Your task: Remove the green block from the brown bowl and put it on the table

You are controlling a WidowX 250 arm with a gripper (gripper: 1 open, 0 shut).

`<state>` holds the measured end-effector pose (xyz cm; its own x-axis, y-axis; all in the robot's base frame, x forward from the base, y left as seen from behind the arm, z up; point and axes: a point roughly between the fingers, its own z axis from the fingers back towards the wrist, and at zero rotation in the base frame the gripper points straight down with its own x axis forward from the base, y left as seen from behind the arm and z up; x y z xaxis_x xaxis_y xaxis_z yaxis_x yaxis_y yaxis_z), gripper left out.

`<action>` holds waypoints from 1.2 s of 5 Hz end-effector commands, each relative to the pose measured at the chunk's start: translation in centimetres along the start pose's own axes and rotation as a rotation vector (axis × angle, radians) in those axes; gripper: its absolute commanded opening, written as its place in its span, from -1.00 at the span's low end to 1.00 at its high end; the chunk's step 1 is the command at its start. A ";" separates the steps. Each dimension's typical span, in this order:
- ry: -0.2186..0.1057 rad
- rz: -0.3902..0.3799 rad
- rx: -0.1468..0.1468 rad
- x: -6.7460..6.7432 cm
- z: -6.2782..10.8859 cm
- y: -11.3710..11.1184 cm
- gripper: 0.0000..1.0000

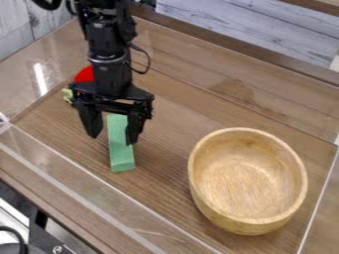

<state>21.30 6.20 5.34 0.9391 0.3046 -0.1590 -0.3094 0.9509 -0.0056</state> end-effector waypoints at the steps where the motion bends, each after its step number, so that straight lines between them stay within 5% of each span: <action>1: -0.075 0.019 -0.008 0.8 2.5 -0.7 1.00; 3: -0.080 0.025 -0.020 1.3 4.6 -0.7 1.00; 5: -0.090 -0.004 -0.023 0.6 3.8 -3.6 1.00; 6: -0.097 0.041 -0.026 0.9 4.9 -3.4 1.00</action>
<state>23.10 3.24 8.59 0.9317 0.3396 -0.1285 -0.3443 0.9387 -0.0151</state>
